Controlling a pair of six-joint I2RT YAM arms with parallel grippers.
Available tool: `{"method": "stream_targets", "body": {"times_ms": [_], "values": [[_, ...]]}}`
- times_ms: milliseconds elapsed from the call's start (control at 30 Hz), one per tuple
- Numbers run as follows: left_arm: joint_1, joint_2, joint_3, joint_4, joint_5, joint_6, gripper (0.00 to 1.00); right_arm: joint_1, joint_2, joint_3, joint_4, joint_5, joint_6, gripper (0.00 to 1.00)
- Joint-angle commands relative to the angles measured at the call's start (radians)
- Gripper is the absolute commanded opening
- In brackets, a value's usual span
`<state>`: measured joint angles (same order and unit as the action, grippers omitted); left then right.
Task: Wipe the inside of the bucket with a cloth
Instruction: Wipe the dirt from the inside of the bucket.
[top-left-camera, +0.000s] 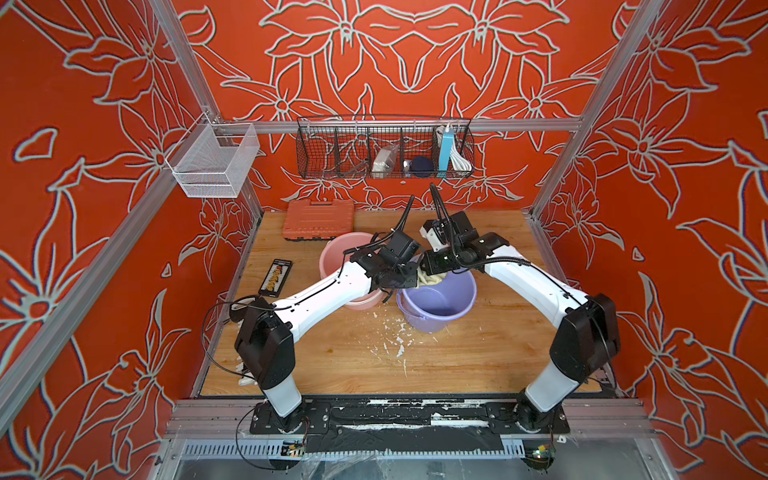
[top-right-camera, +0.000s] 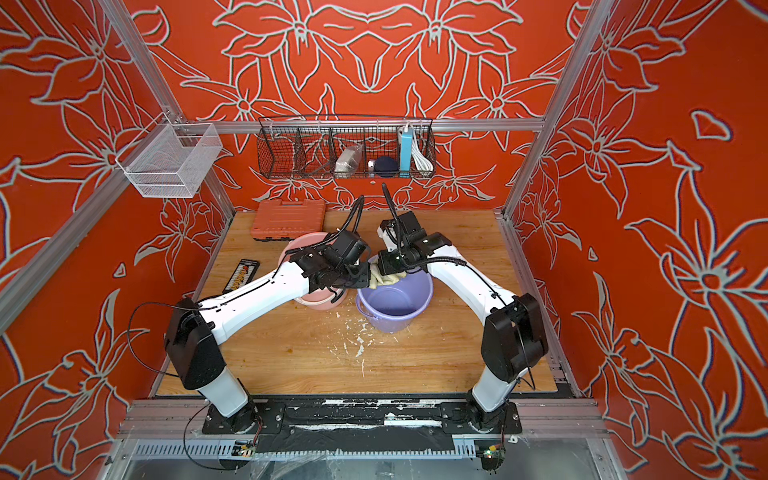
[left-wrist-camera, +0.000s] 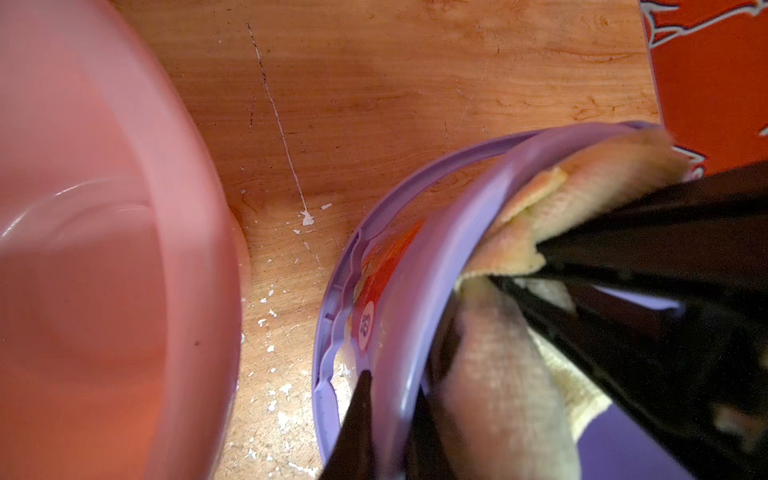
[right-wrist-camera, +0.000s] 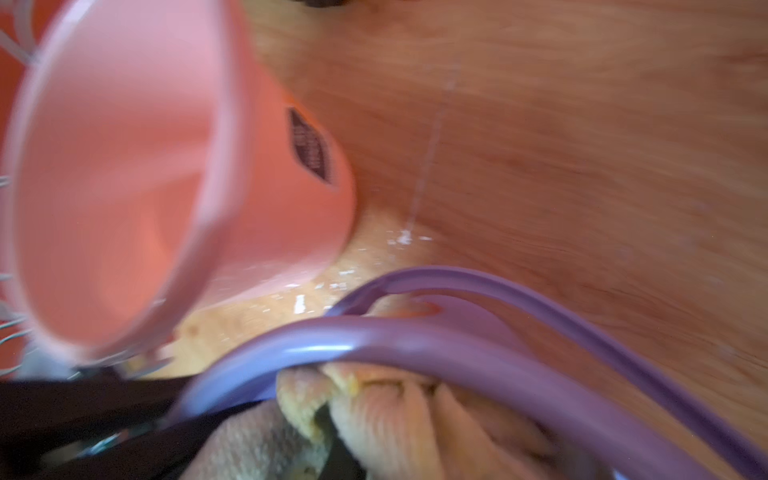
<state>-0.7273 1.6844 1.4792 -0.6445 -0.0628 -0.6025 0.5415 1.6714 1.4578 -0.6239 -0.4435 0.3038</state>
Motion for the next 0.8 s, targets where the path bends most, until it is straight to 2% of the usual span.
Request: {"method": "stream_targets", "body": {"times_ms": [0,133,200,267,367,433,567,767], "values": [[-0.024,0.003,0.027,-0.024,0.087,0.028,0.00,0.002,0.025,0.062,0.140,-0.228,-0.021,0.00],[-0.024,0.003,0.034,-0.036,0.083,0.032,0.00,0.003,0.053,0.106,0.111,-0.274,-0.022,0.00],[-0.024,0.004,0.046,-0.044,0.082,0.036,0.00,0.003,0.066,0.135,0.044,-0.167,-0.035,0.00],[-0.026,0.001,0.064,-0.062,0.053,0.039,0.00,0.003,0.070,0.168,-0.045,0.014,-0.054,0.00],[-0.026,-0.010,0.093,-0.103,-0.055,0.057,0.00,0.001,0.078,0.218,-0.179,0.280,-0.069,0.00],[-0.026,-0.020,0.106,-0.111,-0.124,0.075,0.00,0.000,0.090,0.254,-0.268,0.414,-0.072,0.00],[-0.026,-0.022,0.129,-0.101,-0.207,0.103,0.00,-0.001,0.081,0.257,-0.349,0.557,-0.078,0.00],[-0.025,-0.015,0.121,-0.025,-0.229,0.110,0.00,-0.001,0.067,0.182,-0.411,0.640,-0.067,0.00]]}}
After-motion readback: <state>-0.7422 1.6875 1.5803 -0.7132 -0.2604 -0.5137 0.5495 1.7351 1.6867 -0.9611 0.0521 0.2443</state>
